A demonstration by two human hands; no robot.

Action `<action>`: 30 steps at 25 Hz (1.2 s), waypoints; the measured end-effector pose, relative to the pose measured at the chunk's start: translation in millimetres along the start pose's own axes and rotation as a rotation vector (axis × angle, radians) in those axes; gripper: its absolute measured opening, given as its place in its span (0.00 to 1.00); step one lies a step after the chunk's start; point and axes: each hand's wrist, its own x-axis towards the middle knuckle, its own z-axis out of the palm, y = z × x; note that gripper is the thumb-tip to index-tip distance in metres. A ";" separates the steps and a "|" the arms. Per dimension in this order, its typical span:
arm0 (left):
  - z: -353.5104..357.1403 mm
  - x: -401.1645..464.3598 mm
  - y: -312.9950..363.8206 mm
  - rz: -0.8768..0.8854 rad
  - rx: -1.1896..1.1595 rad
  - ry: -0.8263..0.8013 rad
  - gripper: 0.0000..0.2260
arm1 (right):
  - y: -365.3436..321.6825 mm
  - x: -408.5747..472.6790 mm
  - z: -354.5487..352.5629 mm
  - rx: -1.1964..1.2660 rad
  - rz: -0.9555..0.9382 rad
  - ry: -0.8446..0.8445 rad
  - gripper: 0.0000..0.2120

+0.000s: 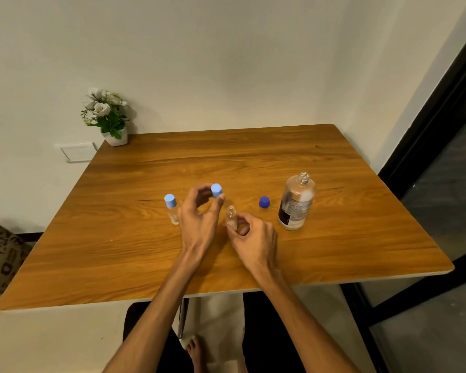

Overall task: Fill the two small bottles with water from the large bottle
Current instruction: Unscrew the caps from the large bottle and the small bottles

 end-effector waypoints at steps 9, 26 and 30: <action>20.5 15.5 -36.3 -0.078 0.438 -0.231 0.18 | 18.1 1.9 -7.6 -0.061 -0.003 -0.048 0.26; -92.2 33.0 -21.8 0.224 0.561 -0.121 0.16 | -62.0 -21.5 19.3 0.371 -0.058 -0.209 0.21; -100.3 41.3 -23.2 0.259 0.541 -0.246 0.13 | -87.4 -2.9 62.1 0.240 -0.059 -0.285 0.19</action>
